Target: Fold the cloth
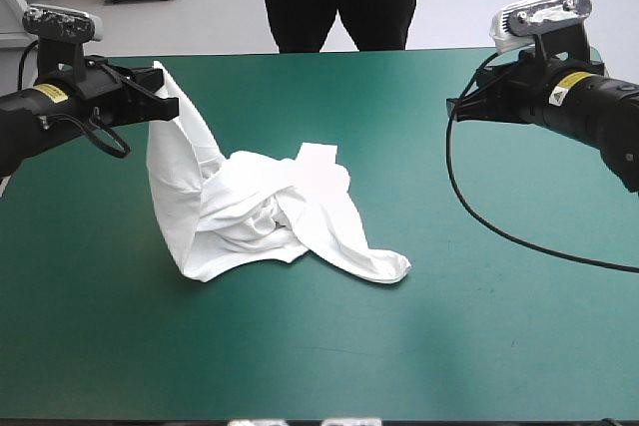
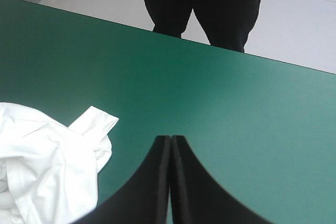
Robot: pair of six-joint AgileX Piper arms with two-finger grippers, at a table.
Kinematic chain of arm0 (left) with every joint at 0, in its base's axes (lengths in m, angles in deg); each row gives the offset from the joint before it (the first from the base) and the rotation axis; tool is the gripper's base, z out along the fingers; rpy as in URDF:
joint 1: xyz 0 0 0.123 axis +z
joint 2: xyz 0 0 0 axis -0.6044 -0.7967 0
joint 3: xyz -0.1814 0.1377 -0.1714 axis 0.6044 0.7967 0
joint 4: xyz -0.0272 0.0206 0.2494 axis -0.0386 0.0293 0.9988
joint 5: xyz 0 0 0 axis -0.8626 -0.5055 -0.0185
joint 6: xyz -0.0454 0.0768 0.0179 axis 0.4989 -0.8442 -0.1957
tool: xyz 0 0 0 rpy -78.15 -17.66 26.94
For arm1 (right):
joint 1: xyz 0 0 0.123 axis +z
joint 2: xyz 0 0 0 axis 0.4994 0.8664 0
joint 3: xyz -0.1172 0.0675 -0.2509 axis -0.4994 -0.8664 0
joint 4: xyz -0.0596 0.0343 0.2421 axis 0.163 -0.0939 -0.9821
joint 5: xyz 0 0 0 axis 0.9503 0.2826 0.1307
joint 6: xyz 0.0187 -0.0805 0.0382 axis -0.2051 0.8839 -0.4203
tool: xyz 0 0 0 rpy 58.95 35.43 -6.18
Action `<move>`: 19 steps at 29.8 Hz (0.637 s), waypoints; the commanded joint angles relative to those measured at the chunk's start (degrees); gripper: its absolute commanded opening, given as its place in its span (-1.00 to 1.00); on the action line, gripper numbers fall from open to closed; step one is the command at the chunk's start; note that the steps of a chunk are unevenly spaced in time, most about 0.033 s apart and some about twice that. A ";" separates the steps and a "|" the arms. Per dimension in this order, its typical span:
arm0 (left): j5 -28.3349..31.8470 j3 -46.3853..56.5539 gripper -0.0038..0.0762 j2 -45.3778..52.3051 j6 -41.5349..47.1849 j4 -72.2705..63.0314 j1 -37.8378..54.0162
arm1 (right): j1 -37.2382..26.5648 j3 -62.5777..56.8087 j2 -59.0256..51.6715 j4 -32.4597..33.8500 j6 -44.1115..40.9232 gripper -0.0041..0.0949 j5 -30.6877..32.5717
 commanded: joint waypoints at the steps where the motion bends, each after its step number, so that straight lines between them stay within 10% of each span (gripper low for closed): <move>1: 3.99 -1.74 -0.93 1.31 0.31 -1.44 -0.10 | 0.11 1.79 -0.93 0.32 0.18 -0.94 -3.28; 8: 3.99 -1.74 -0.93 1.31 0.31 -1.44 -0.10 | 0.11 1.79 -0.32 0.32 0.69 -0.86 1.74; 15: 3.99 -1.74 -0.93 1.31 0.31 -1.44 -0.10 | 1.50 -0.88 1.85 -2.80 1.06 0.06 6.87; 19: 3.53 -1.74 -0.93 1.31 0.31 -1.44 -0.10 | 3.30 -4.04 2.92 -3.41 0.07 0.17 9.42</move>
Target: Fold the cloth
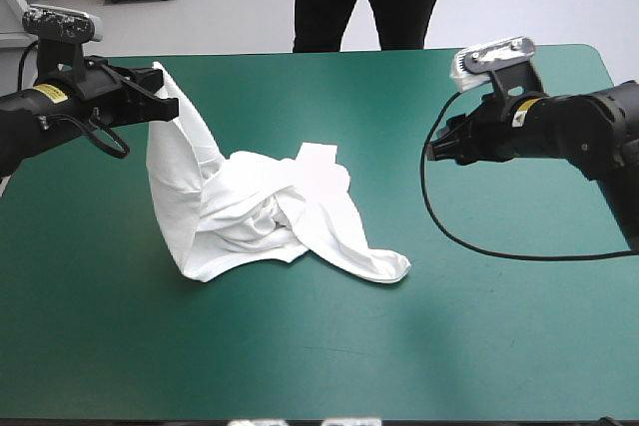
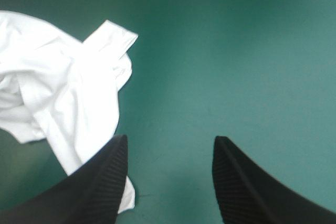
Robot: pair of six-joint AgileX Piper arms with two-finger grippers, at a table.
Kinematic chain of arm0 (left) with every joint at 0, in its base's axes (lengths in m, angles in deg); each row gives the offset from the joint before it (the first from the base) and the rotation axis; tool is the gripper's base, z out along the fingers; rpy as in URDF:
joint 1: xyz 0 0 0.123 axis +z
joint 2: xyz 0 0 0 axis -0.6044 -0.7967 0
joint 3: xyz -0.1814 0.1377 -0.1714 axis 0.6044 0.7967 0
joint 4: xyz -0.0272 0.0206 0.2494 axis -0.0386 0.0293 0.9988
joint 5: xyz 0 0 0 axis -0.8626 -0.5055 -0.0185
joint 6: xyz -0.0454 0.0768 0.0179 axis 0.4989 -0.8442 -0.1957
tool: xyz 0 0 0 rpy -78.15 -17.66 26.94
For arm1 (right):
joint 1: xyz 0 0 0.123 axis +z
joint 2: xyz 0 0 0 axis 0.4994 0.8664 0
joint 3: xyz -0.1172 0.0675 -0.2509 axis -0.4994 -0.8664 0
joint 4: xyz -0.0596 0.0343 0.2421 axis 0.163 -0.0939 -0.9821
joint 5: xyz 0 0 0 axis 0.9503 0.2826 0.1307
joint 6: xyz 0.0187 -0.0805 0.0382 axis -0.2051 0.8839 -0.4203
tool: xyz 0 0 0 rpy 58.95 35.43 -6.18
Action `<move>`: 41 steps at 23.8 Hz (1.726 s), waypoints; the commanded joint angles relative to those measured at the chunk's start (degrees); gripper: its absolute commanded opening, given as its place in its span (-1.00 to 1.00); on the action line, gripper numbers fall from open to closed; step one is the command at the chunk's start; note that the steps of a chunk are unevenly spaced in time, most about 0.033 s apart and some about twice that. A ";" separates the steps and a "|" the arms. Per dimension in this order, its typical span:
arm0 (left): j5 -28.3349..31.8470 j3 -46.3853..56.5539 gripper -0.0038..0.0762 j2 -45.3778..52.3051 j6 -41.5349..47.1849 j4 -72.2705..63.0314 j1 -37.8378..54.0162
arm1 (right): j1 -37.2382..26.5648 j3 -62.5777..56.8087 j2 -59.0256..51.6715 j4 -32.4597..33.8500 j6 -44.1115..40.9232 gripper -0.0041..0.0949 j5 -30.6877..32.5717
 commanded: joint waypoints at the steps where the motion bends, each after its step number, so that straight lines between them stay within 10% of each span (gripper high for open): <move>1: 3.67 -1.74 -0.93 1.31 0.31 -1.44 -0.10 | 1.35 -2.20 -0.62 -1.76 -0.31 0.15 -1.29; 11: 3.43 -1.74 -0.93 1.31 0.31 -1.44 -0.10 | 5.29 -27.93 1.14 -9.27 2.31 0.07 -14.57; 27: 2.37 -1.74 -0.93 1.31 0.31 -1.44 -0.10 | 9.77 -30.68 15.09 -9.72 0.05 0.05 -19.07; 35: 2.37 -1.74 -0.93 1.31 0.07 -1.44 -0.10 | 9.77 -30.74 18.02 -15.03 2.11 -0.89 -16.76; 41: 2.25 -1.74 -0.93 1.31 -0.20 -1.07 -0.10 | 9.77 -28.82 14.67 -9.12 -1.29 -0.95 -16.77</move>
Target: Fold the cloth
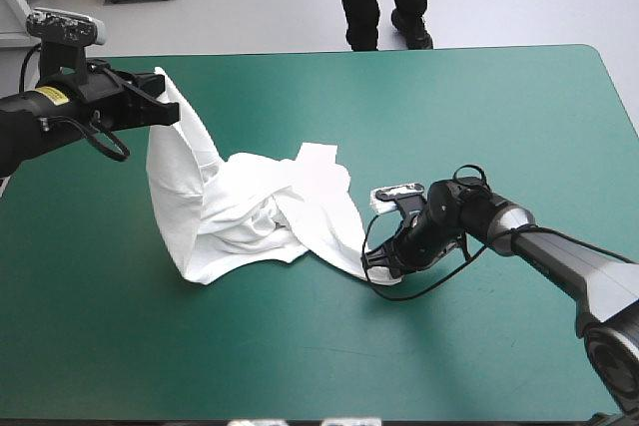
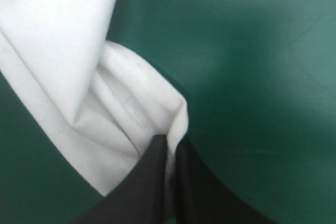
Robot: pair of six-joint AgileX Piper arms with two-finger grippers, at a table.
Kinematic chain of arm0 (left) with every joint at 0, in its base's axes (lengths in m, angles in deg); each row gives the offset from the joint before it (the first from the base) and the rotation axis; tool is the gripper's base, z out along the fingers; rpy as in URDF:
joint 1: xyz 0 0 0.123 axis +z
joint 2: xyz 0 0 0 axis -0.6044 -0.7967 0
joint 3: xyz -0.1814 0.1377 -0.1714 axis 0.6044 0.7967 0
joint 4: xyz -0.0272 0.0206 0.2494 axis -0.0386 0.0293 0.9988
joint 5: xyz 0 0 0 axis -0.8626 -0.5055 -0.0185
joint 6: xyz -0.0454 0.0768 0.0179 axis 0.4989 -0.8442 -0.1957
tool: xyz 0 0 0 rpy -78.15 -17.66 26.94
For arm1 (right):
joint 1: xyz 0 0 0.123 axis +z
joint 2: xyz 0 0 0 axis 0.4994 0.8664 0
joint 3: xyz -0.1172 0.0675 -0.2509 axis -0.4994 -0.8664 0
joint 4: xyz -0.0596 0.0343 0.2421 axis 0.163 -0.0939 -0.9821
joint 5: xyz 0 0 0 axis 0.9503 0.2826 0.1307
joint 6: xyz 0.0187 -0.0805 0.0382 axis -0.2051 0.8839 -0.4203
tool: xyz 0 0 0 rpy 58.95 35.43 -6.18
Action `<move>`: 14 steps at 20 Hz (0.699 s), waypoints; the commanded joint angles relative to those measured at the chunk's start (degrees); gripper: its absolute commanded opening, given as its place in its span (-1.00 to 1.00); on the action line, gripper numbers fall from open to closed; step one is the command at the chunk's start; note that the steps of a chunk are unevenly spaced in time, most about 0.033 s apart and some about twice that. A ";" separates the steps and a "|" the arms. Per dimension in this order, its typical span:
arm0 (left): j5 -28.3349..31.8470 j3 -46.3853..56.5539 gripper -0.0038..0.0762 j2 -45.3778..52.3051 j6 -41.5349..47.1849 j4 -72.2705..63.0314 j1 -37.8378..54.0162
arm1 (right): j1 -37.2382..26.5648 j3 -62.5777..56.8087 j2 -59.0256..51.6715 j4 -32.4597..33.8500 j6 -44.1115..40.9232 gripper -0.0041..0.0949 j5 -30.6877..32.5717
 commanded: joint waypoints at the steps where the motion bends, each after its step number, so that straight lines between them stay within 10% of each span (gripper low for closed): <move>1: 3.85 -1.74 -0.93 1.31 -0.08 -1.17 -0.10 | 0.08 3.98 -5.84 7.04 -3.09 -0.95 1.03; 8: 3.85 -1.74 -0.93 1.99 -0.08 -2.01 -0.10 | -0.02 18.41 -18.06 28.08 -9.27 -0.95 6.03; 14: 4.60 -6.68 -0.93 3.51 -0.08 -2.36 -0.10 | -0.02 31.50 -23.20 33.13 -9.41 -0.95 8.39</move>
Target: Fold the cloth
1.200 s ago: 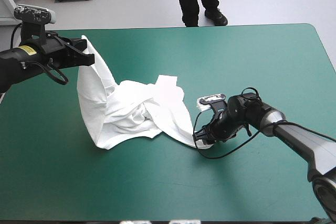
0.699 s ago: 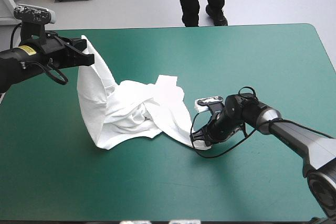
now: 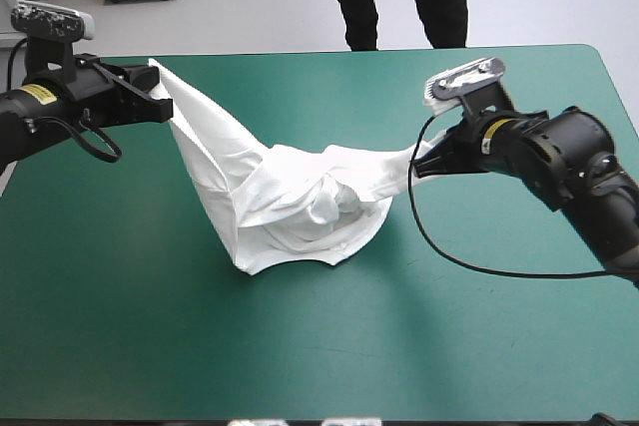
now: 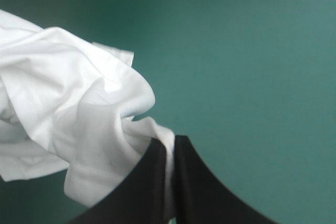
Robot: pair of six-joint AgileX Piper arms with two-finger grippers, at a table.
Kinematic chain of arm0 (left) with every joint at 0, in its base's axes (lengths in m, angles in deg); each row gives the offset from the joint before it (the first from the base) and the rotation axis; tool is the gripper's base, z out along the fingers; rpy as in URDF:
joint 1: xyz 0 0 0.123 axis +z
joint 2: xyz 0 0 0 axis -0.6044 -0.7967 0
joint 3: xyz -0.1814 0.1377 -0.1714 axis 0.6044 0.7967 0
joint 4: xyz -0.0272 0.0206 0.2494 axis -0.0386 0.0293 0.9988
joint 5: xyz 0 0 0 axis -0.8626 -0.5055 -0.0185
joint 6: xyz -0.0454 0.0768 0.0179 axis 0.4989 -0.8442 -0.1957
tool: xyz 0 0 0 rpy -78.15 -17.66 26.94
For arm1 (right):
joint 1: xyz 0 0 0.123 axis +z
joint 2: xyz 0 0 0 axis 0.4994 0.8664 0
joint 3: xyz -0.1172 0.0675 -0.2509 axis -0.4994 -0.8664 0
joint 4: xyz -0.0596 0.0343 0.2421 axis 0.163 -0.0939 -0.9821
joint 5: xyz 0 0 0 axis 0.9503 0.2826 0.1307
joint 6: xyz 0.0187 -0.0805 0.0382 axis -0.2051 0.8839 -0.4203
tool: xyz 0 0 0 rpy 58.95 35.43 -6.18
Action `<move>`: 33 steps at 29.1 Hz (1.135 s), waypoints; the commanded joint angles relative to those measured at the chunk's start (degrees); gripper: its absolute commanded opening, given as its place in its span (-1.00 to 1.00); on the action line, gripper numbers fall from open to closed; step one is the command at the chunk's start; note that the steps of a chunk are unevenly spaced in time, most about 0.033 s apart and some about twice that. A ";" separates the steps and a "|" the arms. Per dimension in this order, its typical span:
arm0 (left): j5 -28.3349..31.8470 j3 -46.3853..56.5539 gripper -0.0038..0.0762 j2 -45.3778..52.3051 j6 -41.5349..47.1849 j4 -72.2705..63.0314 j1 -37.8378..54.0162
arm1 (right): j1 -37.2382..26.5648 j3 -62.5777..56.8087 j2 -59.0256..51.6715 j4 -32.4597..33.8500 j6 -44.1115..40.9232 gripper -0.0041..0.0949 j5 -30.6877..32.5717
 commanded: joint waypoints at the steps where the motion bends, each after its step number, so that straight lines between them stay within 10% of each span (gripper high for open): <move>1: 4.81 -5.53 -0.93 2.20 0.07 -2.10 -0.10 | -0.16 8.26 -3.82 3.22 -0.04 -0.95 -1.99; 22: 7.12 -27.85 -0.93 2.30 0.07 -7.26 -0.10 | -0.16 42.11 -4.50 0.09 5.65 -0.95 -1.19; 33: -6.17 -22.89 -0.93 10.48 3.18 5.44 -3.74 | -0.16 39.19 -10.41 1.09 7.03 -0.95 13.99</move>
